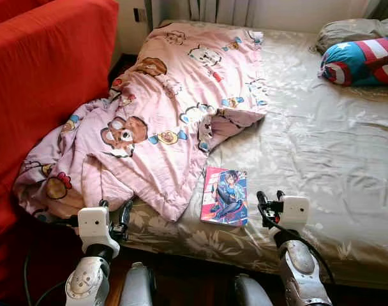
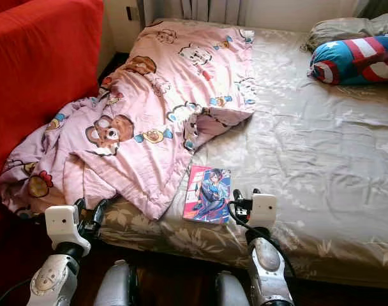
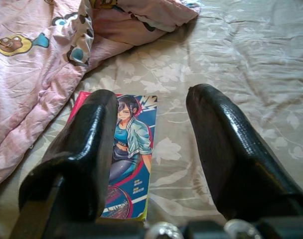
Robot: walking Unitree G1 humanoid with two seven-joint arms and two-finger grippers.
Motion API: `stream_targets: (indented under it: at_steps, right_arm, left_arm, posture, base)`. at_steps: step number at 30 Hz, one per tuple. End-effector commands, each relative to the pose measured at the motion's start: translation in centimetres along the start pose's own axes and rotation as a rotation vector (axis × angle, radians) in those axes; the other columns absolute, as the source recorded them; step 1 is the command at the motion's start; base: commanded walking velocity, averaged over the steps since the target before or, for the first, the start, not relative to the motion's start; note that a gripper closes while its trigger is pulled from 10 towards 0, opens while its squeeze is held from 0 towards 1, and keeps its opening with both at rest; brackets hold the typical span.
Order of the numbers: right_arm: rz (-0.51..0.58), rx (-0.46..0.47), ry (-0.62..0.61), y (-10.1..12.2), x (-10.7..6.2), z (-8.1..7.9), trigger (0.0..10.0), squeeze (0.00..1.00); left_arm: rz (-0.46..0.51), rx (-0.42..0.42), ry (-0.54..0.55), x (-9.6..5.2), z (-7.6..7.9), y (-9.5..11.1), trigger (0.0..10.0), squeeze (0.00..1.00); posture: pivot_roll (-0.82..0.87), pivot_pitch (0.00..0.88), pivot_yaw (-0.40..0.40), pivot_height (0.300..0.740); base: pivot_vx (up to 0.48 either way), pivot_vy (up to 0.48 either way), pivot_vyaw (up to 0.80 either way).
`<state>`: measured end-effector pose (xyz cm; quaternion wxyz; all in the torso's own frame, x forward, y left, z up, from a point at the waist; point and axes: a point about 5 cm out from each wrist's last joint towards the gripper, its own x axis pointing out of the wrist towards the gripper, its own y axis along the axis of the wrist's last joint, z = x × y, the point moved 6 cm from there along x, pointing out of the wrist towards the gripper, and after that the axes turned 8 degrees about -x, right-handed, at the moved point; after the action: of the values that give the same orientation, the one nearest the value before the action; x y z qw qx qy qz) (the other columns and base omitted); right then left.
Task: Clean up the room
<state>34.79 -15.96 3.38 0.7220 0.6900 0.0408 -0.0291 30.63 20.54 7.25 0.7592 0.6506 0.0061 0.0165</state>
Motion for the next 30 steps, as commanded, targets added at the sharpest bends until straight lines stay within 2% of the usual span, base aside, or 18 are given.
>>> stream_targets:
  at_steps: [1,5,8,30]
  right_arm:
    - [-0.019,0.002,-0.011,-0.56,-0.21,0.28,10.0,0.0]
    - [-0.044,-0.003,-0.012,-0.98,-0.16,0.31,10.0,0.0]
    - [-0.041,-0.006,-0.011,-1.01,-0.18,0.18,10.0,0.0]
    - [-0.036,-0.007,0.016,-1.21,-0.33,-0.57,10.0,0.0]
  left_arm:
    - [-0.017,0.0,0.001,-0.32,-0.06,-0.33,10.0,0.0]
    - [-0.018,0.001,0.0,-0.32,-0.05,-0.35,10.0,0.0]
    - [-0.019,0.003,0.0,-0.35,-0.16,-0.33,10.0,0.0]
    - [-0.043,0.004,-0.016,-0.31,0.27,-0.76,10.0,0.0]
  posture:
    - [0.05,0.164,-0.052,0.64]
    - [0.05,0.164,-0.052,0.64]
    - [0.05,0.167,-0.049,0.62]
    - [0.06,0.168,-0.045,0.62]
  base:
    - [0.0,0.0,0.0]
    - [0.0,0.0,0.0]
    - [0.0,0.0,0.0]
    - [0.0,0.0,0.0]
